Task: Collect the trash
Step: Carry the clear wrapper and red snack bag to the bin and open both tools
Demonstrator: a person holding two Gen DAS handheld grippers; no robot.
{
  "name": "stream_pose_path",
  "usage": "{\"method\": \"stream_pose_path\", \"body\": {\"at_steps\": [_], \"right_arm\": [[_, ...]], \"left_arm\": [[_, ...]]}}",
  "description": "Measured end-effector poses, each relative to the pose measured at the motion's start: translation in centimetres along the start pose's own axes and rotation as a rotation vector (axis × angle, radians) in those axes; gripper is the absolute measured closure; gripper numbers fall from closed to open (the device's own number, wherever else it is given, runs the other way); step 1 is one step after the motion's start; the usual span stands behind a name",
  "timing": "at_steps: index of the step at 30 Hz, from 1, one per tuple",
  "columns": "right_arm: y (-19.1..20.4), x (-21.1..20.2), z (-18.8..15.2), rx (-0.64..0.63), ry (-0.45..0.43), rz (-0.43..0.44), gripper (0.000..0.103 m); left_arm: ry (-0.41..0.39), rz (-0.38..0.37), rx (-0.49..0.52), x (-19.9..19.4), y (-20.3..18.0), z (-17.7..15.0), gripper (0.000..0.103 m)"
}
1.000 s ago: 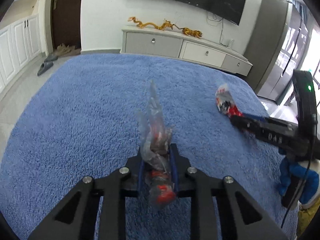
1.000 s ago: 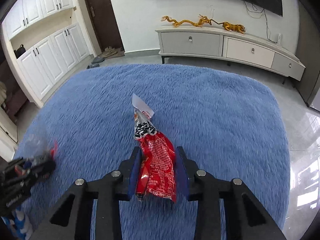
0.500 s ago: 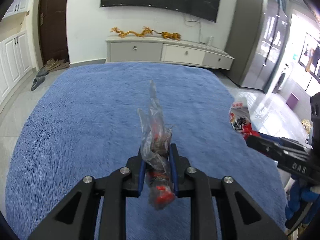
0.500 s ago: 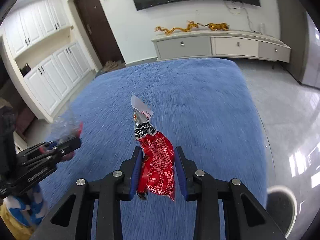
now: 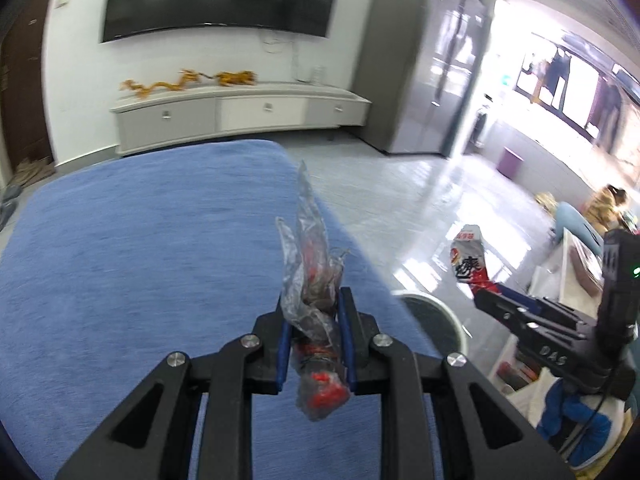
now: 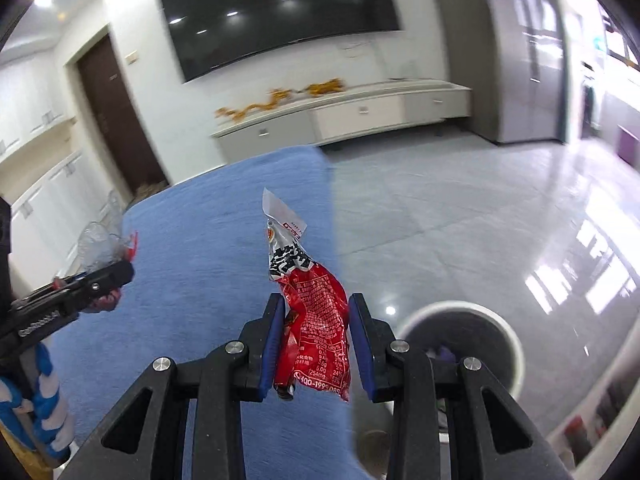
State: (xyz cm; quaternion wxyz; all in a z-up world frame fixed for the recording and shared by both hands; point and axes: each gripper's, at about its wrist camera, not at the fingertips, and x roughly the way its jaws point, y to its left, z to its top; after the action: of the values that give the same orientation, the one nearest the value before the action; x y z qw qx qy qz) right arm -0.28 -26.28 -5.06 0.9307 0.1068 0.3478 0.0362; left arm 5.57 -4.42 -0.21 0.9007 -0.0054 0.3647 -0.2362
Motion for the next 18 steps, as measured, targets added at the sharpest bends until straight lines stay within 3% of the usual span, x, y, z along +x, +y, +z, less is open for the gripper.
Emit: {"method": "stream_pose_path", "body": {"at_steps": [6,15,17,18], "right_arm": [[-7.5,0.6,-1.7,0.140,0.038,-0.124,0.072],[-14.5,5.3,-3.1,0.271,0.146,-0.172,0.069],[-15.2,5.9,-3.3,0.293,0.162,-0.178,0.068],[-15.7,6.6,-3.3,0.300,0.173,-0.188,0.062]], "left_arm": [[0.073,-0.076,0.054,5.6,-6.8,1.3,0.083],[0.204,-0.146,0.073,14.8,-12.8,1.9,0.082],[0.227,-0.169,0.069,16.0,-13.4,1.7,0.078],[0.242,-0.186,0.066,16.8,-13.8,1.7,0.074]]}}
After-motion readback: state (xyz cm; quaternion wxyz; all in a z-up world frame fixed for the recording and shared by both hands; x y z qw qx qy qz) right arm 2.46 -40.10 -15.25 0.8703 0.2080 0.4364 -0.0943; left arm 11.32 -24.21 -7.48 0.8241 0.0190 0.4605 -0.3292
